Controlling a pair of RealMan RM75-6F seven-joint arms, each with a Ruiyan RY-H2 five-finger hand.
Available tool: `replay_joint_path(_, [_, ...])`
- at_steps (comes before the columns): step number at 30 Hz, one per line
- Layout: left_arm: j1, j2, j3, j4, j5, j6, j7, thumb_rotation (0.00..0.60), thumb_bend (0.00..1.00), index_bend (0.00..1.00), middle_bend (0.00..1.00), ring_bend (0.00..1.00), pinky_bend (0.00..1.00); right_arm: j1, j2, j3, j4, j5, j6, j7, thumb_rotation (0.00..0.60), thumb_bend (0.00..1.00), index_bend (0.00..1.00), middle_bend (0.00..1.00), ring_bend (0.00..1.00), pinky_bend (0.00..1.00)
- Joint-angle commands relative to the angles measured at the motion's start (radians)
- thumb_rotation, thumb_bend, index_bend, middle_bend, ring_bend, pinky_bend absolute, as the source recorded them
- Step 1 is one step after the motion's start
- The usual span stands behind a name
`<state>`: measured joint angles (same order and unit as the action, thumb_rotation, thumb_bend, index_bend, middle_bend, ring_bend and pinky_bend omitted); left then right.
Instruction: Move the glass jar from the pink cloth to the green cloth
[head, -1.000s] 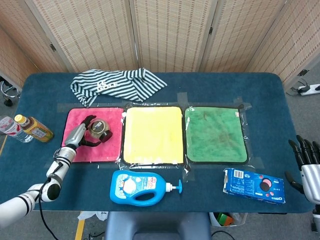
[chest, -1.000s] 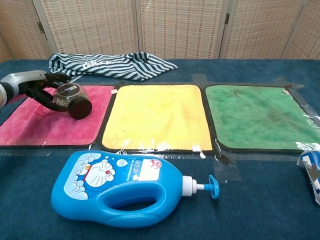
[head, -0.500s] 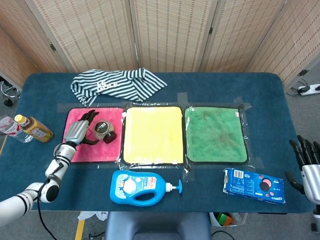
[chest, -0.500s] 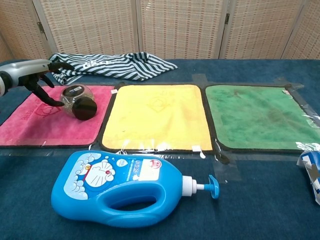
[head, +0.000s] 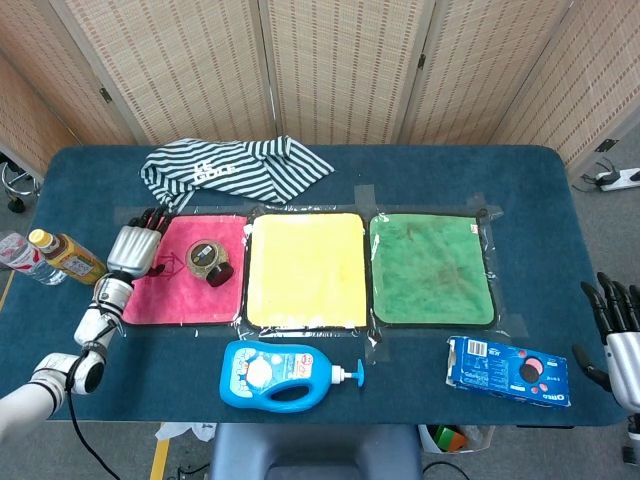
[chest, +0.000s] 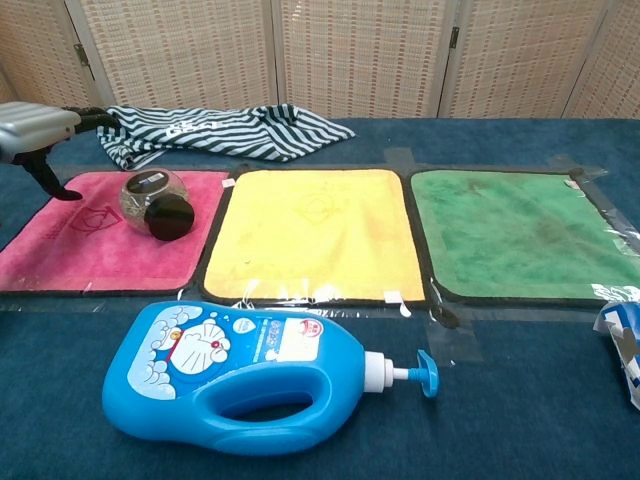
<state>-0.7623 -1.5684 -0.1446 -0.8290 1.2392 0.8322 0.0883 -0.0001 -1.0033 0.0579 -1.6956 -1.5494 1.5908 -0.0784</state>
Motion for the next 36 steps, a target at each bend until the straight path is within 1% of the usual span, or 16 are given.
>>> replay_joint_path(1, [-0.026,-0.041,0.016,0.072,0.039,-0.004,0.005,0.600,0.27,0.00,0.00,0.00,0.23,0.000,0.001,0.000,-0.003,-0.001,0.000,-0.003,0.600,0.34,0.00,0.00,0.02,0.00])
replay_joint_path(8, [-0.058,-0.097,0.016,0.151,0.062,-0.030,-0.018,0.600,0.27,0.00,0.00,0.00,0.23,-0.004,0.003,0.000,-0.004,0.007,-0.001,-0.002,0.600,0.34,0.00,0.00,0.02,0.00])
replay_joint_path(16, [-0.086,-0.142,0.004,0.174,0.072,-0.038,-0.035,0.600,0.27,0.00,0.00,0.00,0.23,-0.004,0.002,0.000,-0.001,0.007,-0.005,0.006,0.600,0.34,0.00,0.00,0.02,0.00])
replay_joint_path(23, [-0.110,-0.147,-0.011,0.129,0.086,-0.013,-0.025,0.600,0.27,0.00,0.00,0.00,0.23,-0.008,0.003,0.001,0.004,0.006,0.000,0.019,0.600,0.34,0.00,0.00,0.03,0.00])
replay_joint_path(27, [-0.124,-0.145,-0.019,0.094,0.087,-0.007,0.005,0.600,0.27,0.00,0.00,0.00,0.23,-0.010,0.001,0.000,0.009,0.007,0.002,0.025,0.600,0.34,0.00,0.00,0.03,0.00])
replay_joint_path(36, [-0.167,-0.144,-0.067,0.001,0.051,-0.008,0.083,0.600,0.27,0.00,0.00,0.00,0.22,-0.017,-0.001,-0.002,0.025,0.009,0.005,0.044,0.600,0.34,0.00,0.00,0.02,0.00])
